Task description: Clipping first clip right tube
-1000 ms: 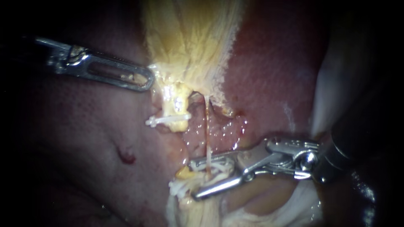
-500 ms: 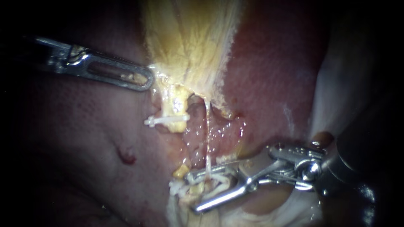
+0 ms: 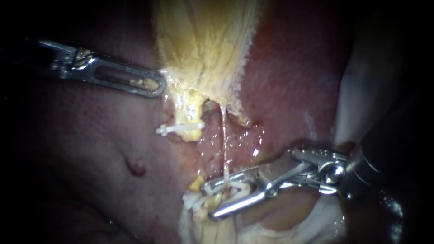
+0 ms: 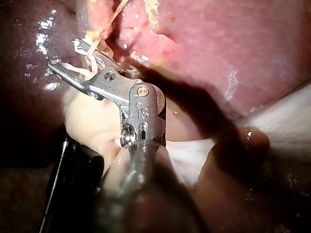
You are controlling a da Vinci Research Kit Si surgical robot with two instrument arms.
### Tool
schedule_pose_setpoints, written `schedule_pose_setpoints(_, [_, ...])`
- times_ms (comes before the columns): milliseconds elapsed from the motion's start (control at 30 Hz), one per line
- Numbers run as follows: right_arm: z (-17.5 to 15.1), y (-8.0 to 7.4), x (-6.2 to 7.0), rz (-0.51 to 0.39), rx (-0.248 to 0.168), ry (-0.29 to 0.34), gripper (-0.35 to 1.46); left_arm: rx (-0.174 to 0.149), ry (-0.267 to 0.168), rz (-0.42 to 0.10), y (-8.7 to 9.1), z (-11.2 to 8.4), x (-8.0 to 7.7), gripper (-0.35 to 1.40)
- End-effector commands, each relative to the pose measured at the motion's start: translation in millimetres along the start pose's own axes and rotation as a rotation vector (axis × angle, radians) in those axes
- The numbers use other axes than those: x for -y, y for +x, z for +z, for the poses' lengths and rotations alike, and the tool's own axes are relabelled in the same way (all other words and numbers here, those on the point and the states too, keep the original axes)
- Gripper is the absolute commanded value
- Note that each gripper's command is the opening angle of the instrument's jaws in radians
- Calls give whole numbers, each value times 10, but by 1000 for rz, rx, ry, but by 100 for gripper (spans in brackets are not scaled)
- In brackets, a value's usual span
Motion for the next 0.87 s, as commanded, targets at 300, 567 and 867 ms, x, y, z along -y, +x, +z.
schedule_pose_setpoints(300, [-4, -1, 2, 23, 2, 2, -35, 0, 0, 0, 0, 0, -1, -35])
schedule_pose_setpoints(567, [-6, -2, 3, 23, 13, -3, -35, 0, 0, 0, 0, 0, -1, -35])
schedule_pose_setpoints(867, [-7, -2, 2, 23, 15, -4, -35, 0, 0, 0, 0, 0, -1, -35])
